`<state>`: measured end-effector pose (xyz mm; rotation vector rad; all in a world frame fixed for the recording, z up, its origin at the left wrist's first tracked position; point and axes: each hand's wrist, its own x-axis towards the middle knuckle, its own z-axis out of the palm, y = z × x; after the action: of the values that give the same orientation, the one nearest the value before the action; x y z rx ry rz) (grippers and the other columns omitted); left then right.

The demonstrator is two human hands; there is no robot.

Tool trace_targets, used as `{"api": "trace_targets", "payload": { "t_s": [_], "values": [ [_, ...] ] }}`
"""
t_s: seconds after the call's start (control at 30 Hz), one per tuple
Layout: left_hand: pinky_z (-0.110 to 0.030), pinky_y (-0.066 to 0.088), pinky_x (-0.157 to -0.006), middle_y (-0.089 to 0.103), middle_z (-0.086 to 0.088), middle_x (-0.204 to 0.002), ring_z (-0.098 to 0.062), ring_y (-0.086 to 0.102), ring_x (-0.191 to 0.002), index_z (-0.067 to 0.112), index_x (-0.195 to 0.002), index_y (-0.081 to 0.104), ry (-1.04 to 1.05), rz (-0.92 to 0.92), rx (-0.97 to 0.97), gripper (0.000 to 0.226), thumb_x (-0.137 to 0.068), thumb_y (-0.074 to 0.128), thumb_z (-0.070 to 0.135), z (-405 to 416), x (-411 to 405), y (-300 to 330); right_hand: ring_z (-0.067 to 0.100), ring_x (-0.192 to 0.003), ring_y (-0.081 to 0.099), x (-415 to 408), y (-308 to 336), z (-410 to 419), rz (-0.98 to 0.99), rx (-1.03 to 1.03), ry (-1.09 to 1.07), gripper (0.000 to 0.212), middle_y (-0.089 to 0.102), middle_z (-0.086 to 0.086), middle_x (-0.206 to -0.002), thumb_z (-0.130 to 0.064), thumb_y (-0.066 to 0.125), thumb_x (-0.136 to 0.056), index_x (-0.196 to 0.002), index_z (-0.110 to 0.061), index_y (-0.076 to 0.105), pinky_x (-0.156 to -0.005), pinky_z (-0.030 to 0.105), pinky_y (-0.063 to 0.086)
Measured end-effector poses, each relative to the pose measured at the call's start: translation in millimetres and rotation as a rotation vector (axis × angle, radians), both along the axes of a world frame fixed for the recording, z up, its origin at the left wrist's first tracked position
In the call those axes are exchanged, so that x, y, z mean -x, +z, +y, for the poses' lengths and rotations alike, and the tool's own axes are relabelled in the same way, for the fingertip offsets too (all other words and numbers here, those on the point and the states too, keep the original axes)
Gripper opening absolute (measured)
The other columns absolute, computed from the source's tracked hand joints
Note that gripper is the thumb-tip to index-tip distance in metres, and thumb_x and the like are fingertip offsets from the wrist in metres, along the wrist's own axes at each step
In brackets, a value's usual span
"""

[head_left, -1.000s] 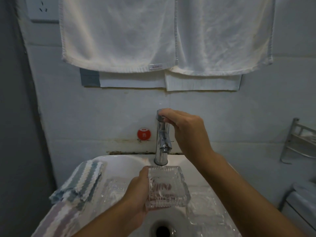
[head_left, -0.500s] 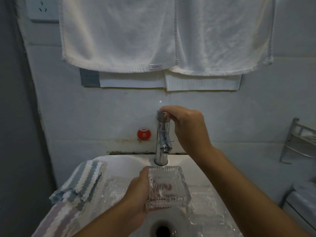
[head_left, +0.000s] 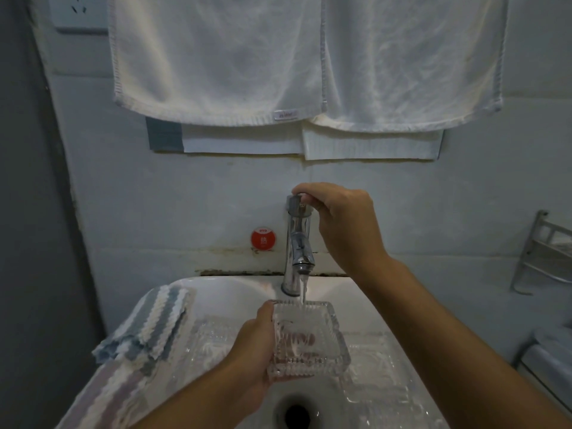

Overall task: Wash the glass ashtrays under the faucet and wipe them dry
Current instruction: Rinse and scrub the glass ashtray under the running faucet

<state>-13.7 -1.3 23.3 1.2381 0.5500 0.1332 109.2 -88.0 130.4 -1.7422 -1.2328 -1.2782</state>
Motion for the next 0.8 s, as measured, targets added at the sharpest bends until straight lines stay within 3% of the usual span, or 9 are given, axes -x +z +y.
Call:
{"api": "trace_targets", "payload": {
  "t_s": [0.17, 0.27, 0.33, 0.4, 0.5, 0.57, 0.63, 0.7, 0.8],
  "values": [
    [-0.056, 0.058, -0.085, 0.077, -0.018, -0.094, -0.036, 0.074, -0.089, 0.01, -0.106, 0.073, 0.004, 0.007, -0.01, 0.047, -0.106, 0.035, 0.037, 0.7, -1.1, -1.8, 0.019, -0.081, 0.075, -1.0, 0.2, 0.3, 0.028, 0.02, 0.002, 0.021, 0.078, 0.007, -0.095, 0.005, 0.067, -0.089, -0.104, -0.006, 0.077, -0.079, 0.02, 0.054],
    [-0.053, 0.059, -0.084, 0.077, -0.017, -0.094, -0.035, 0.074, -0.089, 0.009, -0.107, 0.073, -0.002, 0.006, -0.002, 0.047, -0.105, 0.035, 0.037, 0.2, -1.0, -2.6, 0.02, -0.095, 0.073, 1.9, -0.3, -5.3, 0.117, 0.045, 0.059, 0.024, 0.076, 0.008, -0.109, -0.011, 0.06, -0.099, -0.119, -0.007, 0.071, -0.086, 0.034, 0.06],
    [-0.052, 0.059, -0.083, 0.077, -0.018, -0.094, -0.036, 0.074, -0.088, 0.009, -0.106, 0.073, -0.007, 0.0, 0.004, 0.046, -0.105, 0.036, 0.036, 0.3, -0.5, -2.2, 0.017, -0.116, 0.064, 6.8, -7.4, -14.0, 0.311, 0.09, 0.107, 0.041, 0.065, 0.006, -0.133, -0.029, 0.052, -0.103, -0.141, -0.014, 0.055, -0.097, 0.034, 0.054],
    [-0.051, 0.06, -0.08, 0.076, -0.02, -0.093, -0.035, 0.074, -0.084, 0.009, -0.105, 0.073, -0.009, -0.004, 0.018, 0.046, -0.103, 0.037, 0.036, 1.4, -0.9, -2.7, 0.013, -0.125, 0.054, 13.3, -22.7, -25.5, 0.538, 0.034, 0.087, 0.051, 0.053, 0.003, -0.143, -0.042, 0.049, -0.101, -0.147, -0.021, 0.042, -0.1, 0.032, 0.048],
    [-0.046, 0.06, -0.074, 0.074, -0.025, -0.099, -0.033, 0.073, -0.079, 0.007, -0.109, 0.072, -0.013, 0.004, 0.047, 0.048, -0.1, 0.038, 0.038, 4.1, -2.7, -5.4, 0.016, -0.106, 0.057, 26.0, -49.8, -41.7, 1.081, -0.022, -0.044, 0.035, 0.055, 0.008, -0.129, -0.047, 0.04, -0.103, -0.125, -0.021, 0.049, -0.09, 0.037, 0.052],
    [-0.051, 0.06, -0.08, 0.073, -0.026, -0.105, -0.035, 0.072, -0.085, 0.006, -0.113, 0.071, -0.019, 0.009, 0.063, 0.046, -0.099, 0.04, 0.037, 3.9, -3.4, -6.7, 0.024, -0.101, 0.061, 31.5, -70.4, -49.7, 1.605, 0.08, -0.042, 0.052, 0.06, 0.013, -0.124, -0.055, 0.033, -0.103, -0.126, -0.012, 0.051, -0.084, 0.039, 0.056],
    [-0.056, 0.057, -0.087, 0.073, -0.025, -0.106, -0.037, 0.071, -0.09, 0.004, -0.118, 0.067, -0.036, 0.031, 0.054, 0.039, -0.096, 0.046, 0.029, 3.0, -3.0, -7.8, 0.032, -0.096, 0.069, 34.2, -87.4, -57.1, 1.922, 0.125, 0.061, 0.069, 0.07, 0.017, -0.112, -0.063, 0.029, -0.1, -0.125, -0.005, 0.058, -0.083, 0.044, 0.06],
    [-0.055, 0.058, -0.086, 0.072, -0.026, -0.107, -0.038, 0.07, -0.092, 0.002, -0.119, 0.065, -0.068, 0.051, 0.028, 0.035, -0.091, 0.05, 0.017, 3.7, -4.0, -11.4, 0.037, -0.092, 0.074, 38.0, -95.2, -60.2, 2.035, 0.112, 0.193, 0.07, 0.075, 0.02, -0.1, -0.063, 0.027, -0.1, -0.117, -0.007, 0.065, -0.081, 0.047, 0.062],
    [-0.056, 0.057, -0.088, 0.071, -0.027, -0.109, -0.043, 0.069, -0.102, 0.001, -0.12, 0.063, -0.111, 0.067, -0.019, 0.039, -0.082, 0.055, 0.007, 4.7, -4.9, -17.8, 0.036, -0.079, 0.076, 42.1, -102.8, -56.5, 1.96, 0.135, 0.162, 0.058, 0.076, 0.021, -0.096, -0.053, 0.03, -0.106, -0.119, -0.007, 0.062, -0.065, 0.041, 0.063]
  ]
}}
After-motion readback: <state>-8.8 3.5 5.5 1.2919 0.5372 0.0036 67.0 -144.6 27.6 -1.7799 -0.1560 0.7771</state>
